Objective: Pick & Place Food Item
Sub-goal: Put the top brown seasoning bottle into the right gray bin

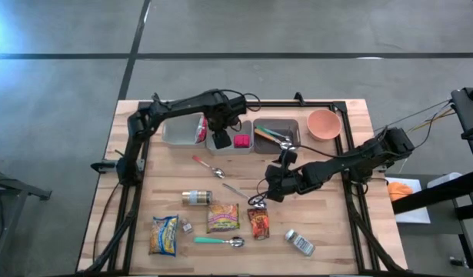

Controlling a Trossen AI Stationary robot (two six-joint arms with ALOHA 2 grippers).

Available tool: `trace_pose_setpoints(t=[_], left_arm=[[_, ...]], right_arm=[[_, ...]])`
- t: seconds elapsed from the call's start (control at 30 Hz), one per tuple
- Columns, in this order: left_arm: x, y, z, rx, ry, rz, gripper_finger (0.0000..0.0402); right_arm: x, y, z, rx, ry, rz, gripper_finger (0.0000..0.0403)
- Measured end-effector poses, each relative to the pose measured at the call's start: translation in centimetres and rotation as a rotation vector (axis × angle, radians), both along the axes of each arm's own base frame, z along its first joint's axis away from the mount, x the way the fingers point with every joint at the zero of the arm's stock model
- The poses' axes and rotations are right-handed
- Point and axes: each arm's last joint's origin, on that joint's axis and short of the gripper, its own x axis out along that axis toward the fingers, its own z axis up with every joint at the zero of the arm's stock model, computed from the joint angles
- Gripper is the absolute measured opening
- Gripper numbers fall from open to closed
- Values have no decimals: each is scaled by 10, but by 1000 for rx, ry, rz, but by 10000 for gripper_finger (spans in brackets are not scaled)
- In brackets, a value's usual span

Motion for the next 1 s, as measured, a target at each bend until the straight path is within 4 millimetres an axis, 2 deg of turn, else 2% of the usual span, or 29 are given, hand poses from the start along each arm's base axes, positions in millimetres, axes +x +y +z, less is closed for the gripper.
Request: trace_pose_setpoints(t=[0.27,0.8,1.0], left_arm=[[-6,-16,-27,-65,87,-93,171],[-8,-20,-51,-119,50,-172,171],[-9,-21,-54,-118,48,-186,171]], right_arm=[[1,0,0,5,-11,2,343],[1,1,0,10,-14,3,343],[1,1,0,10,-14,3,343]])
